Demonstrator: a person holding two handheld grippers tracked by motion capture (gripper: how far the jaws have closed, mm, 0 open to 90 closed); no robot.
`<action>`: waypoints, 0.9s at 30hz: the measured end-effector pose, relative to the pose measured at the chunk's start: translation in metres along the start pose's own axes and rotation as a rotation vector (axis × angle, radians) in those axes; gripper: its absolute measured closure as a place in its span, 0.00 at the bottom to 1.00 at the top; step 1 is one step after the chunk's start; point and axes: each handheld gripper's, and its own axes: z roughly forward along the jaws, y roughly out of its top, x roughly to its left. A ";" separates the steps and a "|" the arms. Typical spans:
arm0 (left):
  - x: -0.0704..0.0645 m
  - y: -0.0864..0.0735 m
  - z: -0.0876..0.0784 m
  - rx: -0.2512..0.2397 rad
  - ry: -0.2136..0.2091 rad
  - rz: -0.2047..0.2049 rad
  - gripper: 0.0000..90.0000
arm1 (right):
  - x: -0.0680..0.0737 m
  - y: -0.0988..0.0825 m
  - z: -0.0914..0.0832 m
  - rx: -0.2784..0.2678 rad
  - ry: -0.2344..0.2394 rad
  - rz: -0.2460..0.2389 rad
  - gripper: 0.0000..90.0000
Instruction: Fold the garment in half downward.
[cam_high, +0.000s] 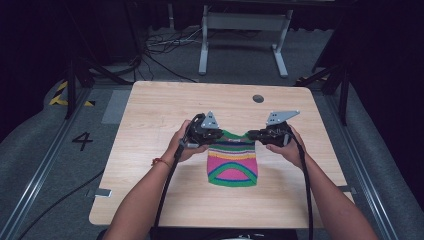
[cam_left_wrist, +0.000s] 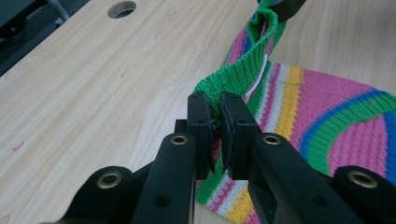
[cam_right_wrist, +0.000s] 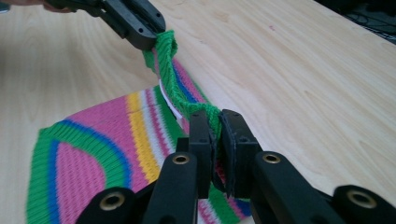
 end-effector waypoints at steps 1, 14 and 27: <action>-0.003 -0.001 0.000 0.000 0.000 0.004 0.92 | 0.003 -0.001 -0.001 0.003 0.008 -0.008 0.93; -0.036 -0.017 0.000 0.019 -0.067 0.053 0.92 | 0.040 -0.016 -0.005 0.059 0.077 -0.078 0.93; -0.064 -0.038 -0.011 0.026 -0.140 0.083 0.92 | 0.072 -0.035 -0.013 0.078 0.164 -0.094 0.93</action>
